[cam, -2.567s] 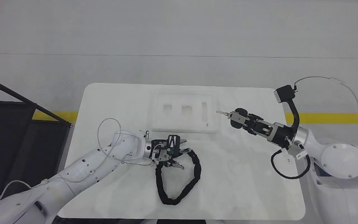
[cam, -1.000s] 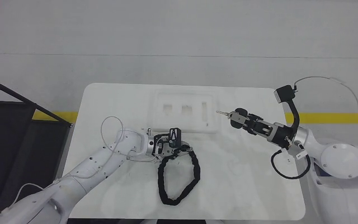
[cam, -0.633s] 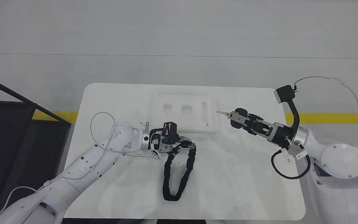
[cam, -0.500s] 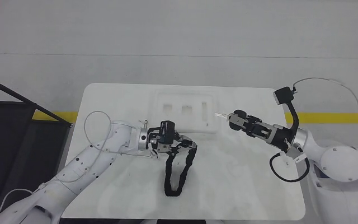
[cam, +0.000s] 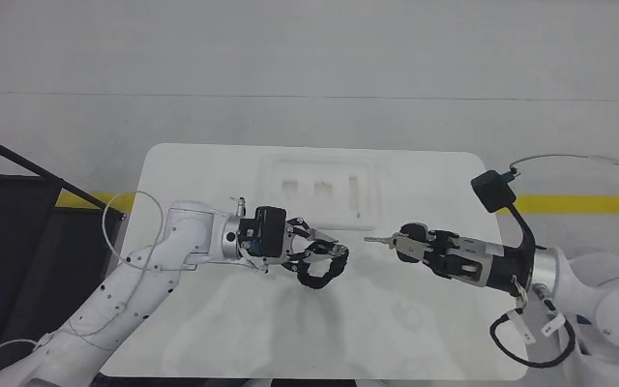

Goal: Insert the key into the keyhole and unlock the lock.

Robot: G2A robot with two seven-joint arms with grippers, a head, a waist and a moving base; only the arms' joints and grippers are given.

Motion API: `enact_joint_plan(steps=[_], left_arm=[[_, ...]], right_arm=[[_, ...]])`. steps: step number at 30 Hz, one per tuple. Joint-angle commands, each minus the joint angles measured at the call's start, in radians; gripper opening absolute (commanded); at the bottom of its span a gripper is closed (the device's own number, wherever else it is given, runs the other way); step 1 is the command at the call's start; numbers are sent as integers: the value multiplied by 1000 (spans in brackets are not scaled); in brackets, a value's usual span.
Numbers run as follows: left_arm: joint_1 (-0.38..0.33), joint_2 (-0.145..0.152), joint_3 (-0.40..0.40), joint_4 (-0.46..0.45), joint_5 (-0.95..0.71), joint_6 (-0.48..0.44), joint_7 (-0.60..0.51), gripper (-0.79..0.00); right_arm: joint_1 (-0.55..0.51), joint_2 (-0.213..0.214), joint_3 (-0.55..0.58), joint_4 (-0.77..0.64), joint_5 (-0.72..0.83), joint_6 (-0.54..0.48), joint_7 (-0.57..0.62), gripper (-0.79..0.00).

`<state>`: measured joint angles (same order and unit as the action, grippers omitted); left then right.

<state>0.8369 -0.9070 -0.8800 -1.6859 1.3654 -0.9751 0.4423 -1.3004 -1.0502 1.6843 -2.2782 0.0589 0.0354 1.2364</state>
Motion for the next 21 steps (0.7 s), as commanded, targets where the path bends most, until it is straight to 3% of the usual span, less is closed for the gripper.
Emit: enact_joint_plan(steps=[1, 21], left_arm=[[4, 1, -15, -24, 5, 6, -5, -785], [-10, -18, -42, -128, 147, 181, -141, -785]], right_arm=[[-2, 4, 2, -18, -15, -4, 0, -785], [28, 34, -50, -72, -184, -19, -27, -785]])
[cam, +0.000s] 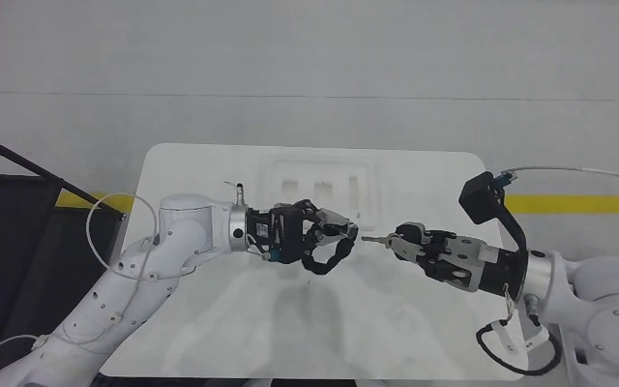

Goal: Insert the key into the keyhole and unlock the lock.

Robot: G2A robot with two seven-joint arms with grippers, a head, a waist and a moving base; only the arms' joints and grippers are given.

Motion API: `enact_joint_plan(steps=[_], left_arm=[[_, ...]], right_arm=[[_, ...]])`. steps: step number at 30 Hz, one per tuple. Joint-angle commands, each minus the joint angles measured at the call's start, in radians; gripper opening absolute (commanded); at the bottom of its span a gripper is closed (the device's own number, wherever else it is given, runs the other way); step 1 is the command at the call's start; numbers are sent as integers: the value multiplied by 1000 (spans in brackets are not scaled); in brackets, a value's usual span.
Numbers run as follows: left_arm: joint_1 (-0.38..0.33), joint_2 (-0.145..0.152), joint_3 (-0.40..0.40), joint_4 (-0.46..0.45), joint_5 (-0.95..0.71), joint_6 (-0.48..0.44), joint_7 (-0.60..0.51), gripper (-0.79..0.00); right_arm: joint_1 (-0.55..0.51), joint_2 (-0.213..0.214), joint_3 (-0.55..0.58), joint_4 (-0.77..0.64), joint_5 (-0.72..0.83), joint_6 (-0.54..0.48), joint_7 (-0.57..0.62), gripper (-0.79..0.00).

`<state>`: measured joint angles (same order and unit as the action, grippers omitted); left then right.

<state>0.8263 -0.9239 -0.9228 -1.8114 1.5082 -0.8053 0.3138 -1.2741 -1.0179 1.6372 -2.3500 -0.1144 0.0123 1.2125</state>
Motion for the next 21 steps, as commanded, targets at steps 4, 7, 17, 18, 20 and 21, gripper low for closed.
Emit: enact_joint_plan(steps=[4, 7, 17, 18, 20, 21], left_arm=[[8, -6, 1, -7, 6, 37, -31, -785], [8, -6, 1, -7, 6, 37, -31, -785], [8, -6, 1, -7, 6, 37, -31, -785], [14, -6, 0, -6, 3, 46, -35, -785], [29, -8, -4, -6, -22, 52, -27, -785], [31, -8, -9, -2, -27, 50, -24, -785]], right_arm=[[3, 4, -10, 0, -20, 35, -27, -785], [3, 4, -10, 0, -20, 35, -27, -785], [3, 4, -10, 0, -20, 35, -27, -785], [-7, 4, -13, 5, -19, 42, -43, -785], [-22, 5, -16, 0, -12, 57, -53, -785], [-25, 6, -13, 0, -12, 63, -57, -785]])
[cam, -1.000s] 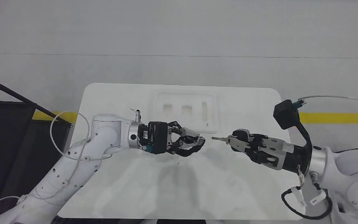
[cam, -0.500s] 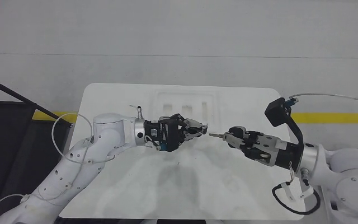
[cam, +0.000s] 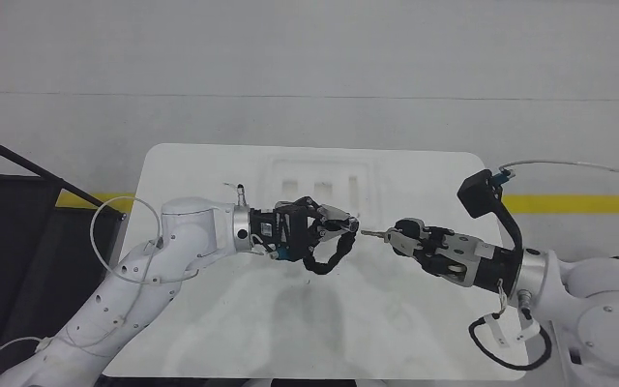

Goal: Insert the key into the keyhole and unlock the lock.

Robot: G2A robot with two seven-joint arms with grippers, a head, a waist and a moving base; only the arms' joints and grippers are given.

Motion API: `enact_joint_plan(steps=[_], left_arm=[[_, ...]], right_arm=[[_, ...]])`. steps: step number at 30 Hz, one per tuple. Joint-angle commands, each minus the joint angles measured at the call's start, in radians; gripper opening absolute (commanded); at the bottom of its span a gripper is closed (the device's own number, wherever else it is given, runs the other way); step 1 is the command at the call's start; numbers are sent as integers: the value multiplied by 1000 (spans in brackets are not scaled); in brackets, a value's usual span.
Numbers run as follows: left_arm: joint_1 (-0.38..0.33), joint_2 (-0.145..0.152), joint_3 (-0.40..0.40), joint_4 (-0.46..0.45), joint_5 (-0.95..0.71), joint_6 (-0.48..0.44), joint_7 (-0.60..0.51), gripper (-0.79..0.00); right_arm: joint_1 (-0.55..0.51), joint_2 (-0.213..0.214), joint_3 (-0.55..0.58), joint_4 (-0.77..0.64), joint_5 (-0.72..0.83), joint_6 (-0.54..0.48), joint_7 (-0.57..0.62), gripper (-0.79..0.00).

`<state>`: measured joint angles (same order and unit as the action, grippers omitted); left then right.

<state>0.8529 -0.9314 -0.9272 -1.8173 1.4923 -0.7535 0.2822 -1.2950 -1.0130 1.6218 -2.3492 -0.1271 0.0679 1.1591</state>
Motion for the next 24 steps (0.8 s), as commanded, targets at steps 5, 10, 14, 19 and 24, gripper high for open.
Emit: enact_joint_plan(steps=[5, 10, 14, 19, 24], left_arm=[[12, -2, -16, 10, 2, 1, 14, -785], [10, -6, -10, 5, 29, -6, 10, -785], [7, -11, -4, 0, 47, -7, 0, -785], [4, -17, 2, -3, 56, -5, -8, -785], [4, -21, 3, -4, 61, -4, -9, -785]], right_arm=[[10, 8, 10, -1, 3, 18, 19, -785], [40, 16, -12, -1, -34, 20, 44, -785], [59, 20, -43, -1, -57, 28, 40, -785], [79, 23, -78, -1, -63, 39, 32, -785], [90, 27, -90, -1, -80, 54, 23, -785]])
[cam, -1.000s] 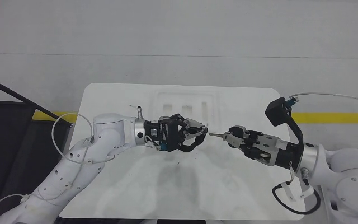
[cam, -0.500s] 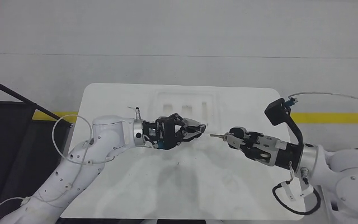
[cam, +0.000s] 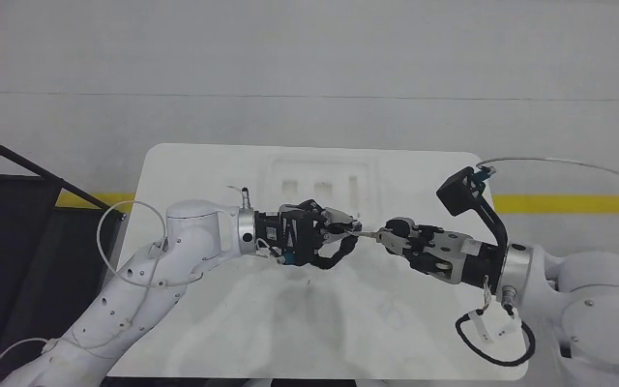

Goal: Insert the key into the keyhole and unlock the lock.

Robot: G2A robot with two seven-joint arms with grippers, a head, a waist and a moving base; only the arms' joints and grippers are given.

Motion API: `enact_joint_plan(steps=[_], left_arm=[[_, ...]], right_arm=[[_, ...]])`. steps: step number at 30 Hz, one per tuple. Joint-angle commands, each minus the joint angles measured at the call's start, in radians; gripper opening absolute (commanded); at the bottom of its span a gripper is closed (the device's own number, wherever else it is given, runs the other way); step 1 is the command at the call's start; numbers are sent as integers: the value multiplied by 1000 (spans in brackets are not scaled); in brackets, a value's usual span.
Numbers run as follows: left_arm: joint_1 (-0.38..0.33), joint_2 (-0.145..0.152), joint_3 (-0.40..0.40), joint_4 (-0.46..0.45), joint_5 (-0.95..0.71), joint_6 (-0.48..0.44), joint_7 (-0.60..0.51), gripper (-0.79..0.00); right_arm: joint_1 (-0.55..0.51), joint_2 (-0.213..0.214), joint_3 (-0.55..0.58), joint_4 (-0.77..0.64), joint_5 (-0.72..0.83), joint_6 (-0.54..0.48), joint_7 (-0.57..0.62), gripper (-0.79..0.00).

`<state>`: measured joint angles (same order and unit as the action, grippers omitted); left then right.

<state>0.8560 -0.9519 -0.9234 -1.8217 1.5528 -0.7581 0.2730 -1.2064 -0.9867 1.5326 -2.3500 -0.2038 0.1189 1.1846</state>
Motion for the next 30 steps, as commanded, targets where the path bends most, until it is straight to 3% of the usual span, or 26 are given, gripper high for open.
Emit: enact_joint_plan(steps=[1, 30], left_arm=[[1, -2, -1, 1, 1, 1, 0, -785], [24, -15, -31, -2, 14, -11, -1, -785]], right_arm=[[2, 2, -1, 0, -5, 7, -5, -785], [-5, 23, -14, 0, -7, 35, -52, -785]])
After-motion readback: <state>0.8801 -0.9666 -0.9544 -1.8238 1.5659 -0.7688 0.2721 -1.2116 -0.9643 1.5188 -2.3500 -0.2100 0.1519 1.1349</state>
